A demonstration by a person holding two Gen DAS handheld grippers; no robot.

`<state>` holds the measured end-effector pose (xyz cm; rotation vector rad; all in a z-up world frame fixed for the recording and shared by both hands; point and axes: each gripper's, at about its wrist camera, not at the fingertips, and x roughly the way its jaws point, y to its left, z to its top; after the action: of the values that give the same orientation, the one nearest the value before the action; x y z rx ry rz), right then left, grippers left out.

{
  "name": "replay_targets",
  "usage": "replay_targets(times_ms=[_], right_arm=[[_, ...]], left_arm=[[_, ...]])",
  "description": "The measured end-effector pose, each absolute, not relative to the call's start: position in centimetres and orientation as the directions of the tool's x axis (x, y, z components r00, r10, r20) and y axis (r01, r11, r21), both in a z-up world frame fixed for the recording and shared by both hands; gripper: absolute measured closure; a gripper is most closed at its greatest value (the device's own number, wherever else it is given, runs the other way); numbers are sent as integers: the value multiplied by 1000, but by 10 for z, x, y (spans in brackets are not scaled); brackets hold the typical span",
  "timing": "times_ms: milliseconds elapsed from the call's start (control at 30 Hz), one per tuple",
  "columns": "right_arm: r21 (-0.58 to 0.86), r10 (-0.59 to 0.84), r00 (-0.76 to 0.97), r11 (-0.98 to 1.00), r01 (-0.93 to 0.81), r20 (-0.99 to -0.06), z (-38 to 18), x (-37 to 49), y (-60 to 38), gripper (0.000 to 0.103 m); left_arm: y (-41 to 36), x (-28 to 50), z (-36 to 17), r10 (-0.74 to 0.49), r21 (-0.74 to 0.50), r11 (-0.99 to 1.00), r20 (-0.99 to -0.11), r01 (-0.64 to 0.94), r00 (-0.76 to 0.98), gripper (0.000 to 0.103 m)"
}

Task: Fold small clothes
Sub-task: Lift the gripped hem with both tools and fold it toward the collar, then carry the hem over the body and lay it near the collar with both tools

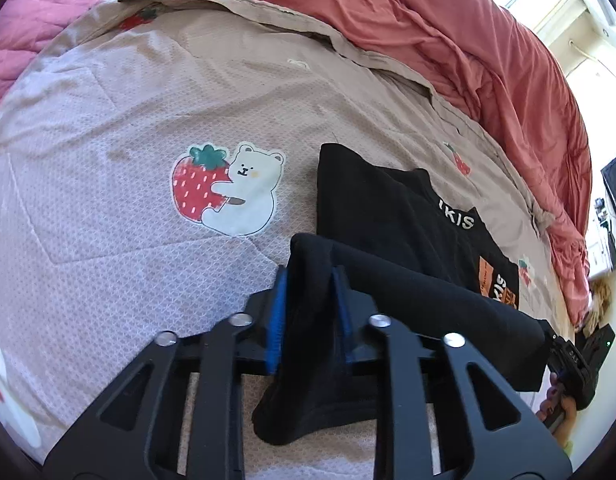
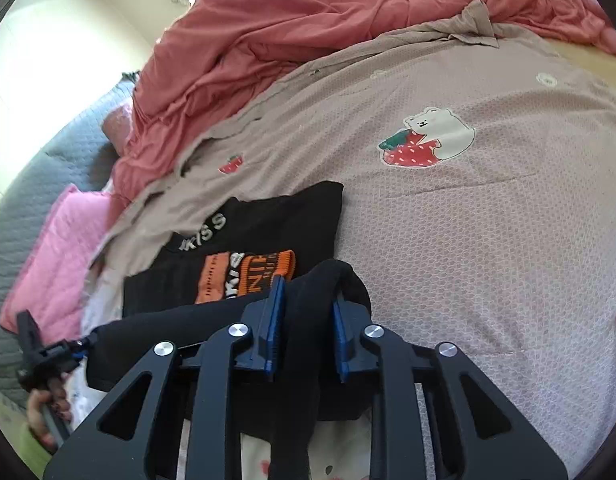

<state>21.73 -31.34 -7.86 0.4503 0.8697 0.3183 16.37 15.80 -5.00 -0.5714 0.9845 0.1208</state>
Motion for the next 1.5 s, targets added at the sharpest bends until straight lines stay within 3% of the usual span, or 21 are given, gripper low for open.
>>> replay_targets(times_ms=[67,100,133,167,367,433,533,667,767,800,833,867,900,1000,1100,1267,1500], right_arm=[[513,456,608,853,-92,-649,-76,215,-317,75],[511,450,611,855,-87,-651,-75,214,-319,56],[487,414,627,871,-64,-659,-72,212,-322,45],[471,389,639,881,-48,-663,-70,211,-326,41],[529,431,648,847,-51,-628,-60,191,-342,41],[520,443,614,852,-62,-653,-65,176,-330,41],[494,448,545,867,-71,-709,-78,159,-307,41],[401,394,531,910,-108,-750,-79,154,-287,50],[399,406,504,908,-128,-762,-83,154,-284,73],[399,409,489,908,-129,-771,-87,155,-283,85],[397,408,475,909,-128,-780,-89,157,-283,89],[397,409,463,909,-128,-787,-91,158,-283,91],[407,421,456,904,-133,-784,-92,157,-283,92],[470,494,464,865,-177,-735,-83,155,-283,93],[554,594,502,795,-248,-629,-65,158,-288,93],[607,629,599,744,-279,-496,-42,182,-306,94],[624,600,661,741,-246,-452,-41,237,-316,94]], left_arm=[[158,155,-45,-147,-406,844,-803,-350,577,73],[158,150,-42,-148,-414,840,-797,-350,586,70],[160,144,-40,-152,-427,833,-789,-353,596,69],[161,139,-38,-153,-436,826,-784,-358,601,68],[157,112,-37,-171,-455,816,-780,-357,602,64],[152,107,-42,-195,-461,816,-788,-348,585,64],[145,105,-50,-231,-482,806,-790,-344,568,54],[137,107,-53,-220,-453,826,-806,-334,550,51],[134,113,-56,-207,-431,837,-820,-338,534,51],[134,116,-58,-203,-425,837,-826,-344,526,53],[134,118,-60,-197,-416,840,-833,-349,517,57],[131,121,-62,-176,-385,853,-848,-353,499,87],[128,122,-63,-157,-356,866,-860,-351,485,97],[123,119,-54,-160,-350,879,-855,-323,493,98],[128,116,-39,-223,-429,852,-815,-300,535,98],[141,135,-17,-290,-547,790,-731,-277,617,98],[156,192,-18,-272,-584,745,-708,-322,652,98]])
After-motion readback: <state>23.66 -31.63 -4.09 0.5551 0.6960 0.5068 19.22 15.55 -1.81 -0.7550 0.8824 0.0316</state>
